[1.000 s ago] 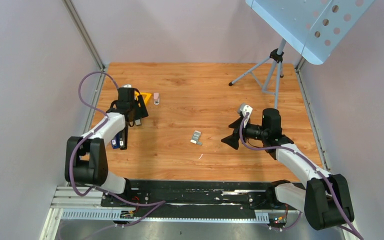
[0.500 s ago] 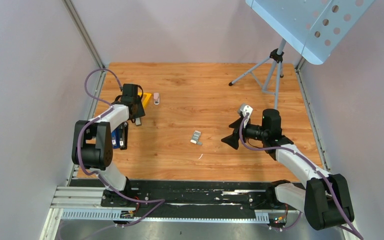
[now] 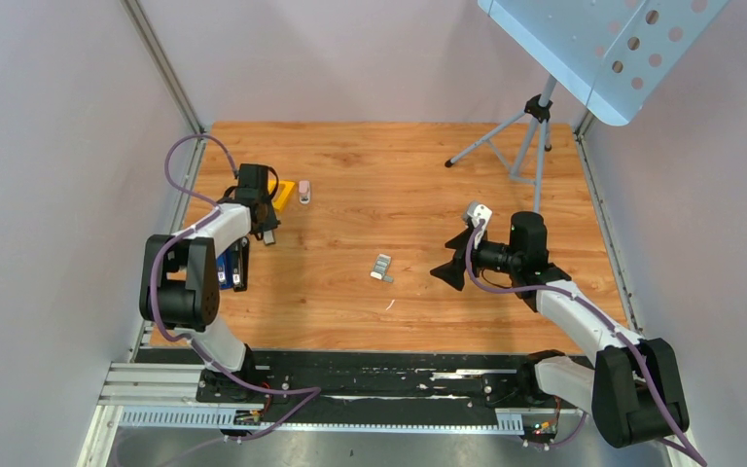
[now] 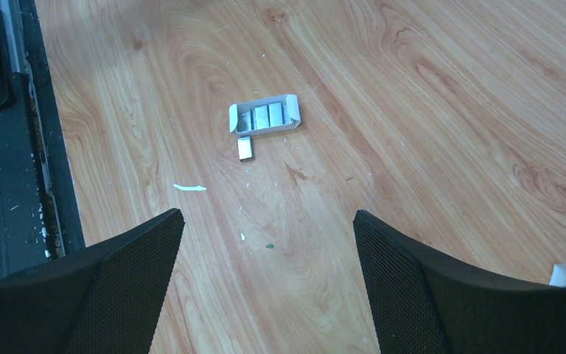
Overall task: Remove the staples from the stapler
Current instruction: Pick up the stapler from the center of the board.
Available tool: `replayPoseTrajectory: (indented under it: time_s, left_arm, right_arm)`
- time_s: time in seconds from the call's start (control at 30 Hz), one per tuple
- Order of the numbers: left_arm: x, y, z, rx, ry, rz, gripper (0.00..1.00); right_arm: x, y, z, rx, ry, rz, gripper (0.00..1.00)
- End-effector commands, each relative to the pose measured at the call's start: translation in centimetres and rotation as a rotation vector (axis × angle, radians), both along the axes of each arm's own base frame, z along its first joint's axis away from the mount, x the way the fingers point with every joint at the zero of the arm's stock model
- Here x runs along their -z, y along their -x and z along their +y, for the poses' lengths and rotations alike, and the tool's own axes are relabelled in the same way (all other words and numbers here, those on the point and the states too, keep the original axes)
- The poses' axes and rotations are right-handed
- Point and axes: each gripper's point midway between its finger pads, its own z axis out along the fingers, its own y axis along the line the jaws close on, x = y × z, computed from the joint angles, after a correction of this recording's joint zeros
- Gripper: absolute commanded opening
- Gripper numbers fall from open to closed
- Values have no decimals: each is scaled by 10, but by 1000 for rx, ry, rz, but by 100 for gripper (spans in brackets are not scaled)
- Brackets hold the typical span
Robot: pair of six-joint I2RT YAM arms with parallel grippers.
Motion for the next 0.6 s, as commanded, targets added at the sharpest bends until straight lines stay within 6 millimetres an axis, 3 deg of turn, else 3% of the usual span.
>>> replayPoseTrajectory:
  time_s: [0.0,0.07,0.3,0.57]
  left_arm:
    - [-14,6,0,3,21,-36,5]
    - [-19,9,-5,22,41,-46,1]
    - [-40,27,-32,147,156,-111,0]
    - [-76,48,-90,398,394,-294,0]
  right_arm:
    - [2,0,-1,8,-12,16,89]
    - [2,0,-1,6,-14,16,89]
    - [-1,5,3,-29,-32,18,90]
    - [-5,12,7,-77,-54,21,91]
